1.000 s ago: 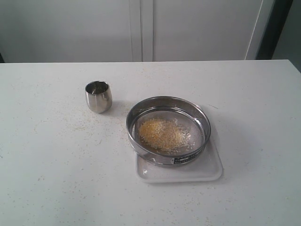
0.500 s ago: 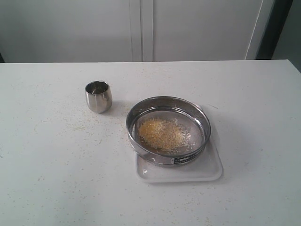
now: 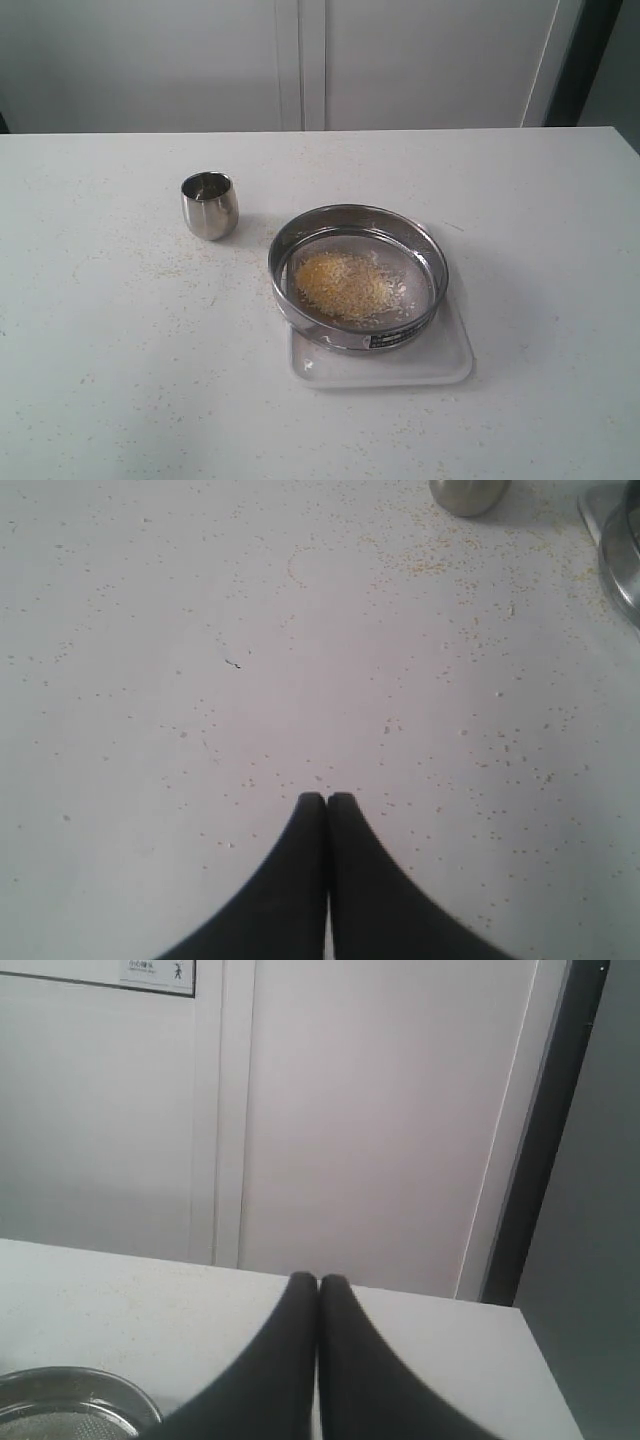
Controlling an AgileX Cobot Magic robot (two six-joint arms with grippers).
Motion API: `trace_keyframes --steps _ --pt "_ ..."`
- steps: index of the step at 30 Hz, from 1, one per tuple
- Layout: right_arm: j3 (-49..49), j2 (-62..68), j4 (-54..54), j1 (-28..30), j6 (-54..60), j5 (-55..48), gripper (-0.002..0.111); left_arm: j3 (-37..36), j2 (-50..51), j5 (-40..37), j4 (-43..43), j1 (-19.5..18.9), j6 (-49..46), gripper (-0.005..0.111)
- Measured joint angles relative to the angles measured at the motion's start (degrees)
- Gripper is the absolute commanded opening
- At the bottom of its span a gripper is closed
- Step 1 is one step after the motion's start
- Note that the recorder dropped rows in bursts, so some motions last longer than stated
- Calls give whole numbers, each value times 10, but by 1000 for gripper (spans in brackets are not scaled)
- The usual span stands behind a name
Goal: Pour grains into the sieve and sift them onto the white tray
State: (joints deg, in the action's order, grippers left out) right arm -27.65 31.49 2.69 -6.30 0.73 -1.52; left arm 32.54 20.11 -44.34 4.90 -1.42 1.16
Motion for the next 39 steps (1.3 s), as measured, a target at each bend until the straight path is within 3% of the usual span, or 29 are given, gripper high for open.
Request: trace_keyframes --steps 15,32,39 --pt "-127 235 -15 0 0 -75 0 0 0 0 0 0 0 0" --pt "-255 395 -56 0 0 -214 0 0 0 0 0 0 0 0" --pt "-328 500 -86 -34 14 -288 0 0 0 0 0 0 0 0"
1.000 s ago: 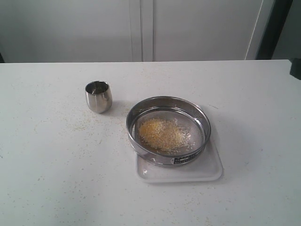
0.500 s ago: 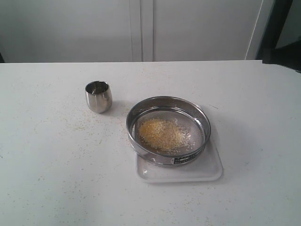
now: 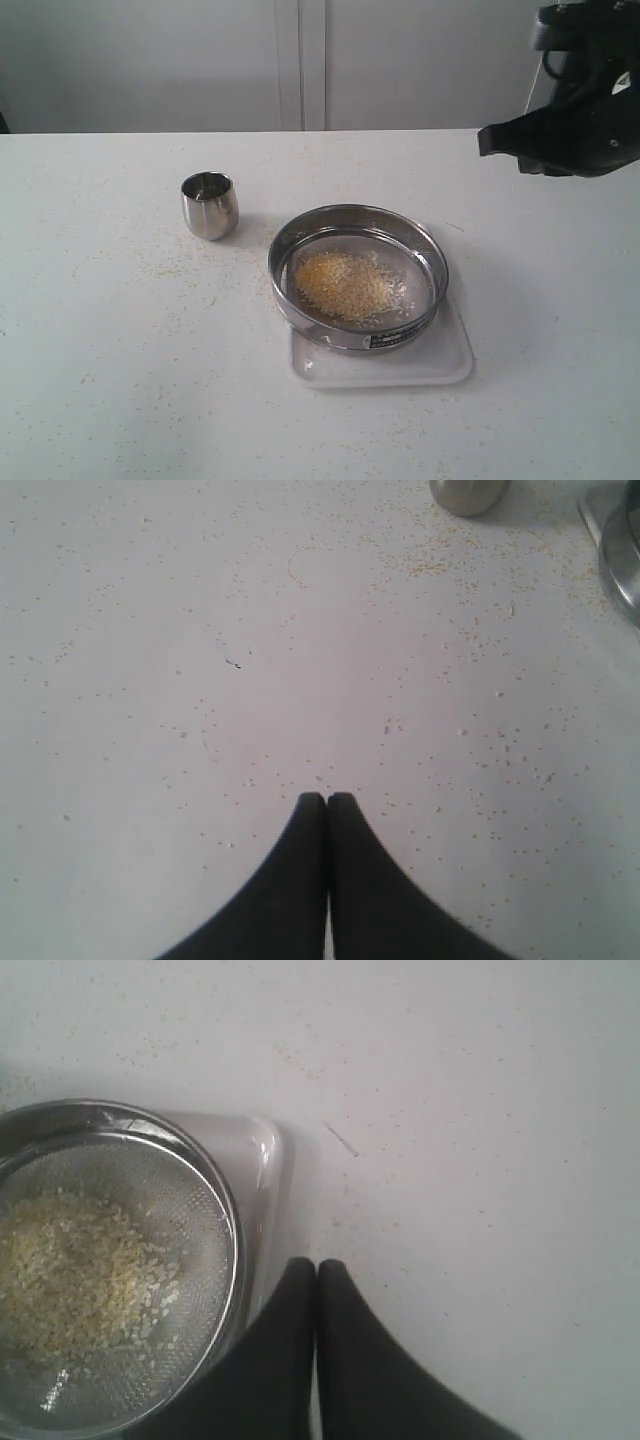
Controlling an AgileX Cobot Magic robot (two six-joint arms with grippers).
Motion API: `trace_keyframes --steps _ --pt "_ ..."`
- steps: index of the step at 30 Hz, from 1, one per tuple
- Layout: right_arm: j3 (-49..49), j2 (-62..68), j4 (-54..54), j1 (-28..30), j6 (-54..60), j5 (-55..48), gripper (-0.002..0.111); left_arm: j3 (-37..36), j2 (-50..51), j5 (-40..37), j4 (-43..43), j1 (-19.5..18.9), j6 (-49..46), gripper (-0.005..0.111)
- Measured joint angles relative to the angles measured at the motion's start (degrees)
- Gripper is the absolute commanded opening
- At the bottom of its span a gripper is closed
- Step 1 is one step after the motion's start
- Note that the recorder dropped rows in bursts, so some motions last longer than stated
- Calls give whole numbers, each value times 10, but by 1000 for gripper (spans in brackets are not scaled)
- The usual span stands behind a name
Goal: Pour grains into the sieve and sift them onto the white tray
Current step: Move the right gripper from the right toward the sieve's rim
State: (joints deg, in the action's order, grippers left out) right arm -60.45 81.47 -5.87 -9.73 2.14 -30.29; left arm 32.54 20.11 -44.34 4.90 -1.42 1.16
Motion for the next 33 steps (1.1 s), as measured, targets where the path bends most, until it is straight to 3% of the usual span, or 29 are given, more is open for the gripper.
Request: trace_keyframes --steps 6,21,33 --pt "-23 81 -42 -39 11 4 0 0 0 0 0 0 0 0" --pt "-44 165 -87 -40 41 -2 1 0 0 0 0 0 0 0" --pt "-98 229 -88 -40 60 -48 19 0 0 0 0 0 0 0"
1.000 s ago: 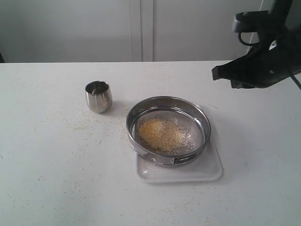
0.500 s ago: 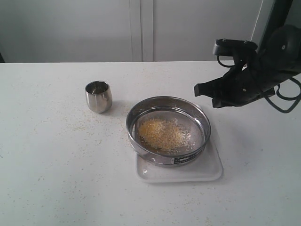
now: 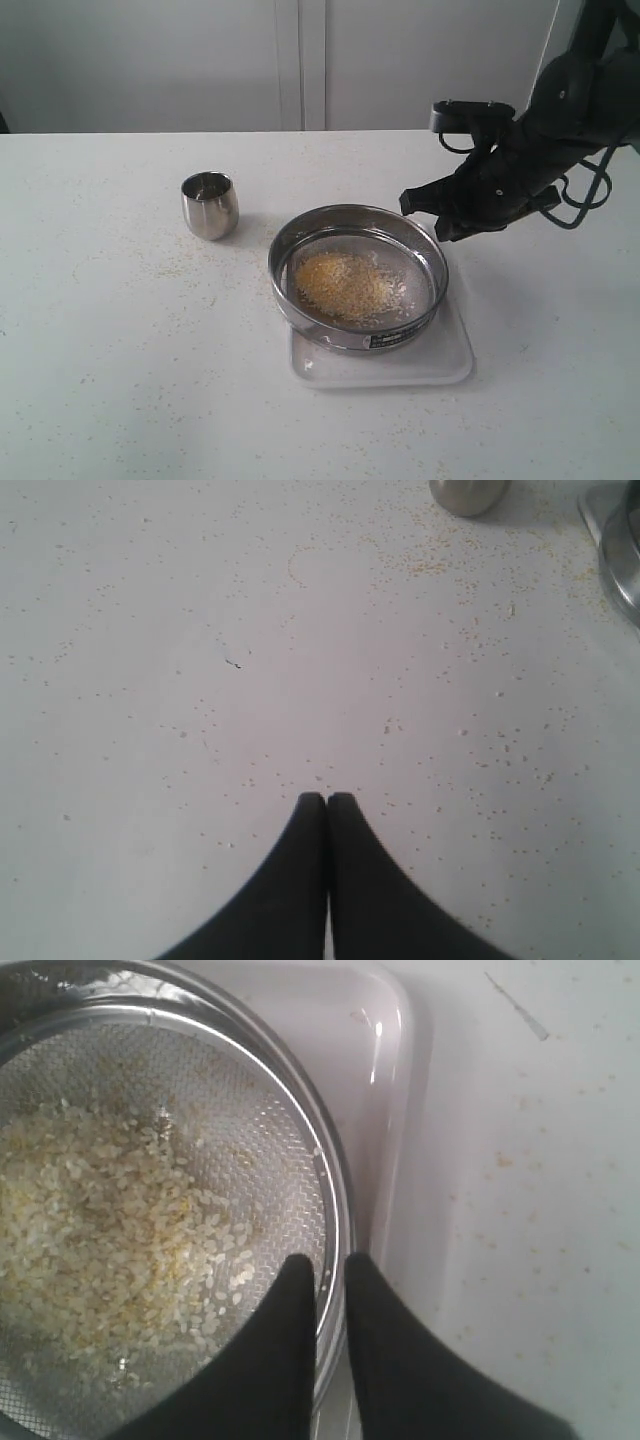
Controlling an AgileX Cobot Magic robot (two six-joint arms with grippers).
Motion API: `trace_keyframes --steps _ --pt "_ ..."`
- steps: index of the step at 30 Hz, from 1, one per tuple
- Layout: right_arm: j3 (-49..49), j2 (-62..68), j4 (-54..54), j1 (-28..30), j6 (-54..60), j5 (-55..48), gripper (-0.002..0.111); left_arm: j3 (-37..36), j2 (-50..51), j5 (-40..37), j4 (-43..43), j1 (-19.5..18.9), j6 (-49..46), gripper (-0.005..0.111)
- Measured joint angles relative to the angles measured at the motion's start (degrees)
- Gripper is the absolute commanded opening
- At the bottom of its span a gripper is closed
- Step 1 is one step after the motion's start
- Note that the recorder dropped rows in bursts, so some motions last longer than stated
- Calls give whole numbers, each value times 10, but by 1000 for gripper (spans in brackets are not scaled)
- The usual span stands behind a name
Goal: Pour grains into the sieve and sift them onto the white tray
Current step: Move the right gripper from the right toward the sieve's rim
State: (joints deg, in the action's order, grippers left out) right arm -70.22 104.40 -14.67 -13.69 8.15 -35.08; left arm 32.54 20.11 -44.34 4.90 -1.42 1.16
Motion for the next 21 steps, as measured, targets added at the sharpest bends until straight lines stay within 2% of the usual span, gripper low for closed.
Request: trace_keyframes --steps 4,21 --pt "-1 15 0 0 0 3 28 0 0 0 0 0 0 0" --pt "-4 69 -6 0 0 27 28 0 0 0 0 0 0 0"
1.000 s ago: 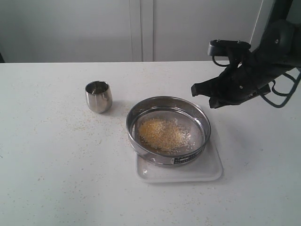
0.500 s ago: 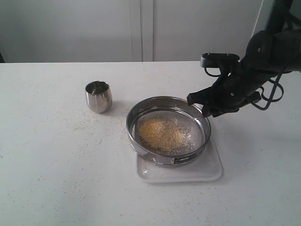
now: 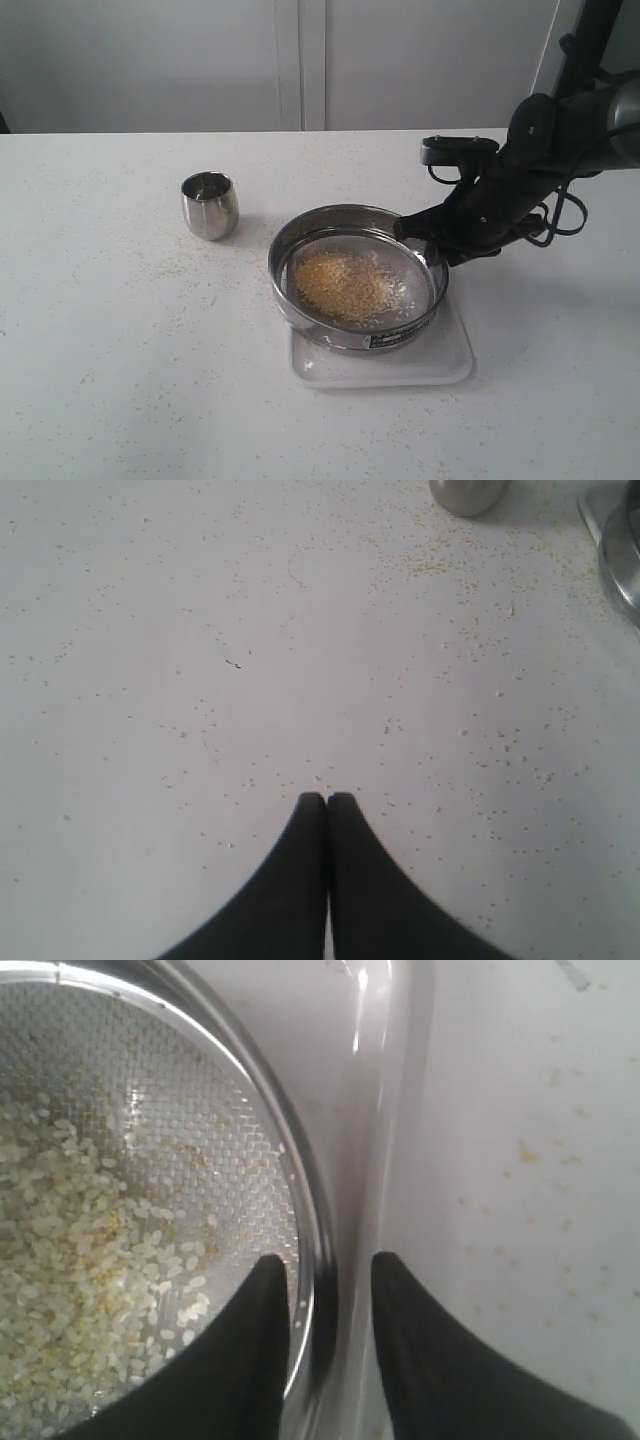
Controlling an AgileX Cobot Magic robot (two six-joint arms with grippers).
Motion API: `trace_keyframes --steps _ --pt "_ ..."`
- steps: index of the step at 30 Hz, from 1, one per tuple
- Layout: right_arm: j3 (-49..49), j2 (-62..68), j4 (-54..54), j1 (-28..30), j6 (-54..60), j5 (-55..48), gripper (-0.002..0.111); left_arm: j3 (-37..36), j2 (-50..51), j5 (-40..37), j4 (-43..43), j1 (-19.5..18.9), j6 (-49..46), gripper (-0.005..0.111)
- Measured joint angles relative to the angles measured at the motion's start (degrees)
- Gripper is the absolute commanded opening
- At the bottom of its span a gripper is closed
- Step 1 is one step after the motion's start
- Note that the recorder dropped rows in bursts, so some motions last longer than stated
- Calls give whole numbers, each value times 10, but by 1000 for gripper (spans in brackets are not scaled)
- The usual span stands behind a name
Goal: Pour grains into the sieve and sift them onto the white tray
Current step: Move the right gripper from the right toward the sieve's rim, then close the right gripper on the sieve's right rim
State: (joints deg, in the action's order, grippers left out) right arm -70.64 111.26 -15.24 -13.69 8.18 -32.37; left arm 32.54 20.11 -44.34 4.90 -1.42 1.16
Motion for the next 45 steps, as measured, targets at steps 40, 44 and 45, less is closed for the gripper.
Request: trace_keyframes --steps 40,44,45 --pt "0 -2 -19 0 9 39 0 0 0 0 0 0 0 0" --pt "0 -5 -17 0 9 38 0 0 0 0 0 0 0 0" --pt "0 -5 -17 0 9 37 0 0 0 0 0 0 0 0"
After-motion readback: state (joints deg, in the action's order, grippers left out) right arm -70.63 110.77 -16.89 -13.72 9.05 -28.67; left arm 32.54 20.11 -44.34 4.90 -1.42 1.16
